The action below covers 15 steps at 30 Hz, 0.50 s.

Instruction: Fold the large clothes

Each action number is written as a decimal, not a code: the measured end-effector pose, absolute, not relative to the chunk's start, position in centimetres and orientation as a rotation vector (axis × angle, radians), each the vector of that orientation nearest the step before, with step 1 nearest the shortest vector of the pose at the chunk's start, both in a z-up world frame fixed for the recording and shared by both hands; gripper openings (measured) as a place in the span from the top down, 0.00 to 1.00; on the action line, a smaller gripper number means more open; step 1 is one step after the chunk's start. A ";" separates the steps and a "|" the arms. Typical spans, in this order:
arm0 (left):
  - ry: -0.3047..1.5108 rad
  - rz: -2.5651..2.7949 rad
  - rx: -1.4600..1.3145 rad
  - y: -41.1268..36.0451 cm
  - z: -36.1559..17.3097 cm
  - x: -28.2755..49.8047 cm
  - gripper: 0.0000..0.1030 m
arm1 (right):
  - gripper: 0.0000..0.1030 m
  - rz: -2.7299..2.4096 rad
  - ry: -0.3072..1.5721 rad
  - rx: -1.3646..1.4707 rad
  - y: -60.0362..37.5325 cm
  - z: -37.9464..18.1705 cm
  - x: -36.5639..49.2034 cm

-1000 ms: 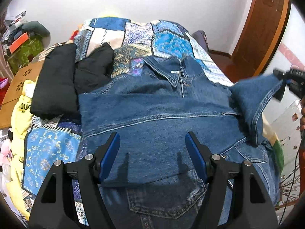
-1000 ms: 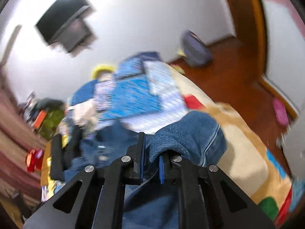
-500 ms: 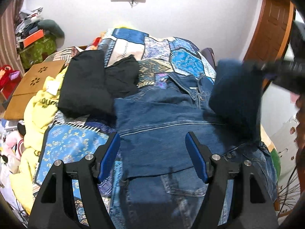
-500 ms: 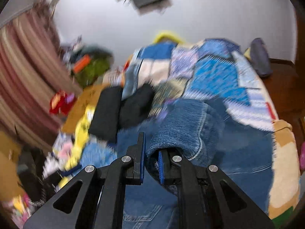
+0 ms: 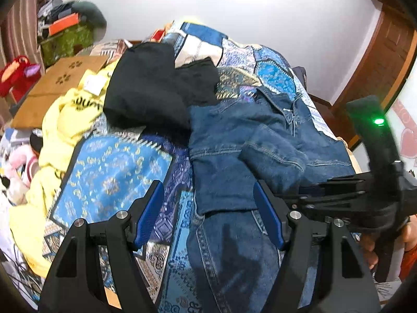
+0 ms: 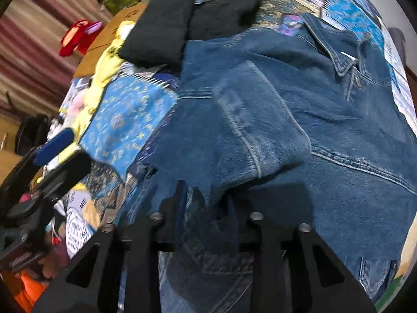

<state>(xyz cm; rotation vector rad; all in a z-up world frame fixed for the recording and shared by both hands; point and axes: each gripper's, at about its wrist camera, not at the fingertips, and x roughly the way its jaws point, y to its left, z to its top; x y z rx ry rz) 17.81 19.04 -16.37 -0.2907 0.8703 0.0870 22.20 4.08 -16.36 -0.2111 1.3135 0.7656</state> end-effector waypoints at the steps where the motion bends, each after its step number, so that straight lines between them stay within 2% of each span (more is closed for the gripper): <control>1: 0.880 0.086 -0.300 19.0 -16.6 17.8 0.32 | 0.68 0.774 1.302 -0.213 3.7 -15.7 22.0; 8: 0.928 0.042 -0.326 17.1 -17.5 18.8 0.32 | 0.67 0.784 1.133 -0.202 -0.9 -9.6 21.6; 11: 0.932 0.012 -0.295 15.1 -17.1 19.7 0.32 | 0.58 0.733 1.030 -0.195 -3.6 -7.4 21.9; 15: 0.933 -0.023 -0.226 12.1 -16.6 21.3 0.32 | 0.56 0.638 0.932 -0.165 -8.4 -5.6 22.5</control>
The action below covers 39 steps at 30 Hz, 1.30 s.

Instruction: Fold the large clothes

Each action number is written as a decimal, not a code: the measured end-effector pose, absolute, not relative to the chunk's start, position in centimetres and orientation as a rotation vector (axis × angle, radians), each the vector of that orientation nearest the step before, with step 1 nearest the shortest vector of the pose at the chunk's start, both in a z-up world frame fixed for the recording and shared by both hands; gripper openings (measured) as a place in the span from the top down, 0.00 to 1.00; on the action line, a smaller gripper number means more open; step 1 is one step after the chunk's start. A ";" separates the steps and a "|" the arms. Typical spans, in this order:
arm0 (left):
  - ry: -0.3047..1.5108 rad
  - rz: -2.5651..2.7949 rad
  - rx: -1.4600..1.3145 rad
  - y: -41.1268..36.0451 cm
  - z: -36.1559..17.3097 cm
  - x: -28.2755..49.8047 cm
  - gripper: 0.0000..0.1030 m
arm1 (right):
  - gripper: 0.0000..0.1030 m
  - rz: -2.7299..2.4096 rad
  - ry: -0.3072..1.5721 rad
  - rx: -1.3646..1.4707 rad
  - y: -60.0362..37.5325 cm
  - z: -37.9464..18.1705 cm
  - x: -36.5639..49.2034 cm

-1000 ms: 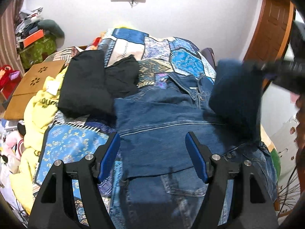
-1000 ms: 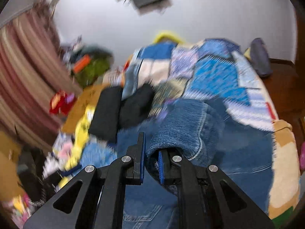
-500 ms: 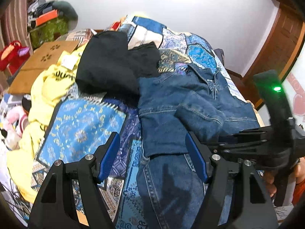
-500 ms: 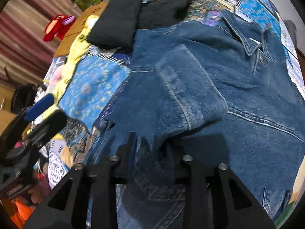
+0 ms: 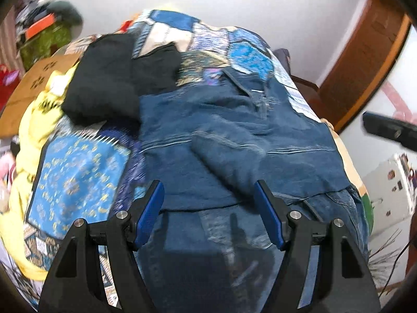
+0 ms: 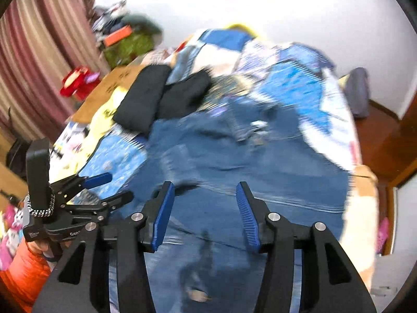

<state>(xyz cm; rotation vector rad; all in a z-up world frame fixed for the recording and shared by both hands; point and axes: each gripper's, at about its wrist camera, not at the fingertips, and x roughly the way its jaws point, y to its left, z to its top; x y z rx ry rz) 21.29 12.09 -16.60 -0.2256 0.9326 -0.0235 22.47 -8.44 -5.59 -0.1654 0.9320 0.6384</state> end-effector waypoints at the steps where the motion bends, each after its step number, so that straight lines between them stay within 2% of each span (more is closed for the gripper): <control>1: 0.933 -0.027 -0.209 11.5 -16.6 21.7 0.32 | 0.55 0.613 0.919 -0.159 -9.6 -5.4 22.6; 9: 1.019 -0.007 -0.055 7.8 -20.0 27.0 0.32 | 0.55 0.424 0.936 -0.094 -18.2 -7.1 24.3; 14: 1.071 0.005 -0.047 8.2 -22.1 28.9 0.43 | 0.55 0.349 0.997 -0.029 -21.8 -10.1 25.1; 16: 1.061 -0.003 -0.052 8.7 -21.4 29.2 0.59 | 0.55 0.322 1.029 -0.009 -22.6 -11.5 25.6; 17: 1.044 0.002 -0.051 9.0 -20.8 29.1 0.63 | 0.55 0.317 1.041 -0.001 -23.2 -12.0 25.8; 18: 1.018 0.012 -0.050 9.4 -20.0 29.0 0.76 | 0.55 0.313 1.054 0.010 -23.4 -12.6 26.0; 19: 0.996 0.010 -0.061 9.9 -19.1 28.8 0.82 | 0.55 0.312 1.066 0.022 -23.5 -13.1 26.2; 21: 0.956 -0.003 -0.119 11.2 -17.7 28.1 0.85 | 0.55 0.311 1.082 0.034 -23.8 -13.9 26.6; 26: 0.928 0.020 -0.159 13.3 -17.1 26.5 0.85 | 0.55 0.320 1.116 0.067 -23.5 -15.9 27.2; 29: 0.976 0.040 -0.121 13.6 -19.1 25.5 0.76 | 0.55 0.320 1.151 0.075 -23.1 -17.3 27.2; 32: 1.040 0.102 -0.108 14.5 -21.9 24.4 0.59 | 0.55 0.315 1.199 0.062 -22.5 -19.3 27.2; 34: 1.070 0.131 -0.134 15.4 -23.5 23.7 0.43 | 0.54 0.312 1.199 0.045 -22.4 -20.1 27.0; 36: 1.059 0.152 -0.179 16.7 -24.3 22.5 0.30 | 0.47 0.301 1.179 0.020 -22.3 -20.0 26.6; 37: 1.049 0.152 -0.201 17.2 -24.2 22.1 0.26 | 0.43 0.289 1.178 0.001 -22.2 -20.0 26.5; 39: 1.048 0.132 -0.222 17.6 -23.9 21.6 0.25 | 0.43 0.290 1.186 -0.009 -22.4 -19.9 26.5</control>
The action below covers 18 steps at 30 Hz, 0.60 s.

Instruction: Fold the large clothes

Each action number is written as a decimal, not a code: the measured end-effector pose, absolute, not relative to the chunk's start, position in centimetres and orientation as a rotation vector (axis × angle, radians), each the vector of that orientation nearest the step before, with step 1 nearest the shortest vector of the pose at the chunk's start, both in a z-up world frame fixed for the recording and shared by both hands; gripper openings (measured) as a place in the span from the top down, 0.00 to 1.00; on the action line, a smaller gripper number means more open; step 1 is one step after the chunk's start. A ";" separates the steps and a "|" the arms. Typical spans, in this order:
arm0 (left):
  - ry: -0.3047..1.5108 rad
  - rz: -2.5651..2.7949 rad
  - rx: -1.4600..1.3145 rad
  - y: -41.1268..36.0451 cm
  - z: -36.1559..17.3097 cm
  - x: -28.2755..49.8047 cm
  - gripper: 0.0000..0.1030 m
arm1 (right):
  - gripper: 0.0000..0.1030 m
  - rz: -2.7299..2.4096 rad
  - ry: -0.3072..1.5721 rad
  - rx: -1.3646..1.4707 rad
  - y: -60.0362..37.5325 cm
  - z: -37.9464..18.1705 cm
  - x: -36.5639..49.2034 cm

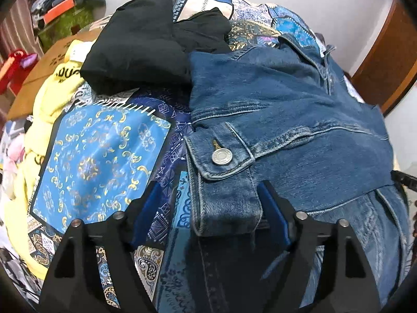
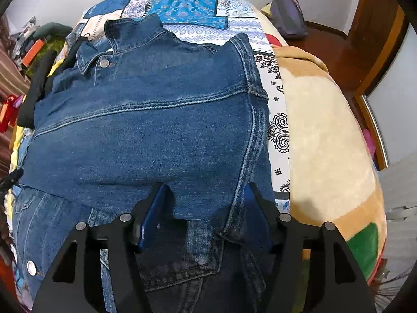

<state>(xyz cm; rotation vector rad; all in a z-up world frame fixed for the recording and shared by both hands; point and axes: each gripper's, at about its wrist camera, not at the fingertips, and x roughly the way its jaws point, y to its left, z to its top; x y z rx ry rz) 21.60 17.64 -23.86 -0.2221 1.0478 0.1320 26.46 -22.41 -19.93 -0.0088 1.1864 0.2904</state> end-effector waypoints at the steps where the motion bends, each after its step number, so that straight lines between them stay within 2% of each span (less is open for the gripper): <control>1: 1.051 0.122 -0.220 17.7 -23.5 21.6 0.25 | 0.43 0.294 1.192 -0.009 -22.6 -19.8 26.5; 10: 0.943 0.214 -0.189 20.9 -19.2 23.5 0.25 | 0.43 0.291 1.126 0.006 -23.6 -17.1 28.4; 18: 0.992 0.153 -0.302 23.4 -22.0 28.6 0.25 | 0.43 0.242 1.098 0.093 -25.4 -17.2 33.2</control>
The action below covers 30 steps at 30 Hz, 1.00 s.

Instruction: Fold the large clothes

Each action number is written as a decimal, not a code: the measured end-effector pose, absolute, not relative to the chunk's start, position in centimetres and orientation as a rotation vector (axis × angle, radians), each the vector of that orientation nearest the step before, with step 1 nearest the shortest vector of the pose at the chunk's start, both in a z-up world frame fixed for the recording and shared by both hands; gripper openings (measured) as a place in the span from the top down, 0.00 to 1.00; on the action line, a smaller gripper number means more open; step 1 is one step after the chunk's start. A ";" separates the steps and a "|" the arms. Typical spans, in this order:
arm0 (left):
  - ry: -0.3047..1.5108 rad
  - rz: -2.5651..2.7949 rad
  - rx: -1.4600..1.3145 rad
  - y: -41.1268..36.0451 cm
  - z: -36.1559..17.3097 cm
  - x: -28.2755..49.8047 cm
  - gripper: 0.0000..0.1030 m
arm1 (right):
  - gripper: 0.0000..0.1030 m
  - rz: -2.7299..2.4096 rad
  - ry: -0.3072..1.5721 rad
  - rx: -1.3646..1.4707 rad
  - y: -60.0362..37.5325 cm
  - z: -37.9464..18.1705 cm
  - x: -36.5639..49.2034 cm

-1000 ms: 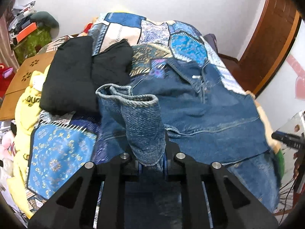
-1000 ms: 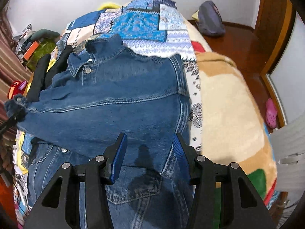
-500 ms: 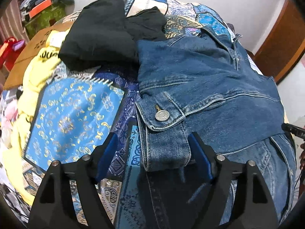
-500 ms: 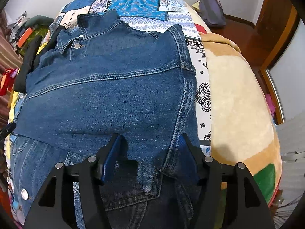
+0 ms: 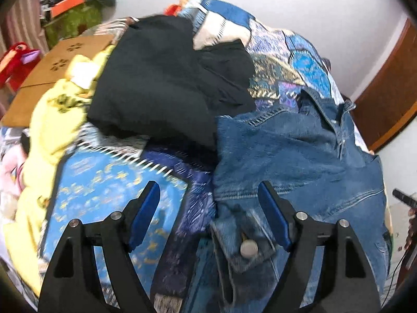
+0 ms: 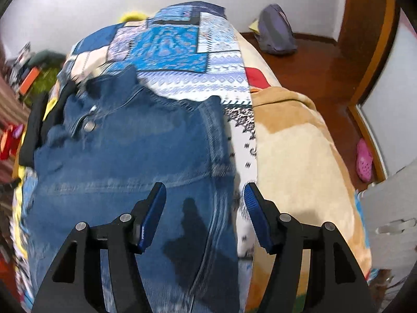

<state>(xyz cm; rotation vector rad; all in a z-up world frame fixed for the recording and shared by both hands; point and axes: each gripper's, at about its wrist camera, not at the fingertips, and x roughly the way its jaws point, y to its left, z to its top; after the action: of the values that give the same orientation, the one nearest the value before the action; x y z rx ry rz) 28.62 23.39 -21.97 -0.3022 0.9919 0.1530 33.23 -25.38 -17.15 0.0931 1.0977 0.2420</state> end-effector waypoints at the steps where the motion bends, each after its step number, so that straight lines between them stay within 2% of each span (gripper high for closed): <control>1: 1.007 0.136 -0.289 23.1 -22.9 29.5 0.25 | 0.43 0.244 1.111 0.115 -25.6 -17.7 34.0; 7: 1.107 0.041 -0.358 22.7 -27.0 32.5 0.25 | 0.43 0.265 1.157 0.211 -25.7 -20.2 38.0; 14: 1.122 -0.062 -0.557 24.3 -28.8 33.7 0.25 | 0.43 0.255 1.165 0.267 -25.2 -22.3 41.4; 15: 1.114 -0.070 -0.567 24.3 -28.8 33.9 0.32 | 0.44 0.253 1.153 0.266 -25.1 -22.3 41.5; 16: 1.102 -0.083 -0.566 24.2 -28.7 34.0 0.46 | 0.50 0.250 1.141 0.257 -24.9 -22.1 41.5; 18: 1.091 -0.076 -0.535 23.8 -28.3 34.2 0.57 | 0.68 0.274 1.139 0.240 -24.4 -21.9 41.5; 19: 1.086 -0.065 -0.512 23.4 -27.9 34.1 0.67 | 0.77 0.296 1.134 0.237 -24.1 -21.6 41.4; 20: 1.085 -0.053 -0.474 23.1 -27.5 34.3 0.71 | 0.80 0.299 1.116 0.223 -24.0 -21.2 41.1; 21: 1.082 -0.045 -0.433 22.5 -26.9 34.2 0.84 | 0.83 0.304 1.098 0.209 -23.9 -20.9 40.9; 22: 1.082 -0.052 -0.409 22.0 -26.3 34.2 0.92 | 0.85 0.321 1.074 0.194 -23.7 -20.3 40.5; 25: 1.054 -0.025 -0.323 20.9 -23.9 34.0 0.93 | 0.87 0.335 1.017 0.160 -23.7 -18.2 39.8; 30: 0.989 -0.041 -0.330 21.3 -18.7 35.2 0.94 | 0.87 0.364 0.919 0.120 -23.6 -13.9 39.1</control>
<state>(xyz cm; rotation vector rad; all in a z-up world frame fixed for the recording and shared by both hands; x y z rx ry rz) 35.21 21.34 -18.69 -0.3302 0.9891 -0.0413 39.12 -23.62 -13.87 0.1204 0.9187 0.3638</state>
